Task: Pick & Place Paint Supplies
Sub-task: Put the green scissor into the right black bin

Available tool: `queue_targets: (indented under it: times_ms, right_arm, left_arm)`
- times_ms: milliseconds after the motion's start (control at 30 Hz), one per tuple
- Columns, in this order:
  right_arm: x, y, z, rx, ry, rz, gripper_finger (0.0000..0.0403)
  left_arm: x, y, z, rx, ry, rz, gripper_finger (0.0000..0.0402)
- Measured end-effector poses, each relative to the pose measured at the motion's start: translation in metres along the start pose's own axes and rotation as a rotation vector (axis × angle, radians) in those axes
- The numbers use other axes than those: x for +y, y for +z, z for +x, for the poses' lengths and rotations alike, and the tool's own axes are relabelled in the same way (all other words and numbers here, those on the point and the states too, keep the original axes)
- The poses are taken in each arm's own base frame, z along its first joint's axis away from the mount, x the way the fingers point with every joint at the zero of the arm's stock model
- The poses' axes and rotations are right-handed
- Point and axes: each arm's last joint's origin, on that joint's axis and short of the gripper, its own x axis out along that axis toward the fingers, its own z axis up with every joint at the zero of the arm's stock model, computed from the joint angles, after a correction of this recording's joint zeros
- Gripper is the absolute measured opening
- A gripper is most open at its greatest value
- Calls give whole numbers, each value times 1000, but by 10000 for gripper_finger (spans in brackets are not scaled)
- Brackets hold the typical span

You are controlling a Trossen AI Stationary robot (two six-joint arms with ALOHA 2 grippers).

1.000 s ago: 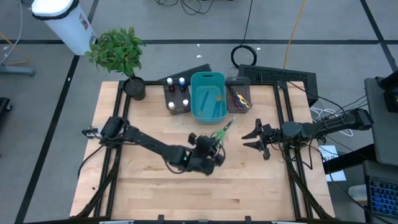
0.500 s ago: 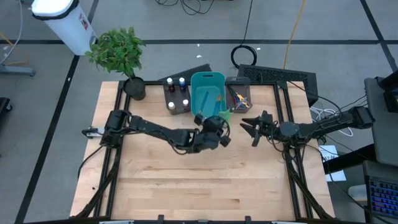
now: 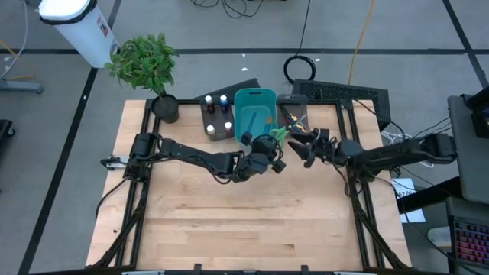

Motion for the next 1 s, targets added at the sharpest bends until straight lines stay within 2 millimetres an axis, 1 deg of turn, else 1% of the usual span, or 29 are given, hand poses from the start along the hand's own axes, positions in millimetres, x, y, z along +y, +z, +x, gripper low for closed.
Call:
queue_targets:
  times_ms: [133,333,533,633,733,833,933,967,1000]
  right_arm:
    - [-6,2,10,3,4,25,245]
    - [1,7,31,24,61,3,231]
    - [2,11,42,11,48,-26,207]
    - [0,10,47,15,34,-30,182]
    - [-1,8,50,25,28,-39,145]
    - [-1,7,51,31,30,-68,94]
    - [0,8,50,29,36,-104,34]
    - [0,9,50,34,54,-129,24]
    - [1,9,49,37,69,-138,24]
  left_arm:
    - [1,0,1,0,3,19,79]
    - [3,0,4,1,9,23,79]
    - [4,0,4,3,8,24,79]
    - [3,0,4,5,-14,14,79]
    - [3,0,4,10,-28,10,79]
    - [2,-1,4,23,-33,0,79]
    - [2,-2,3,25,-37,-3,78]
    - [1,-2,2,26,-41,-9,72]
    - [1,-1,1,27,-37,-9,45]
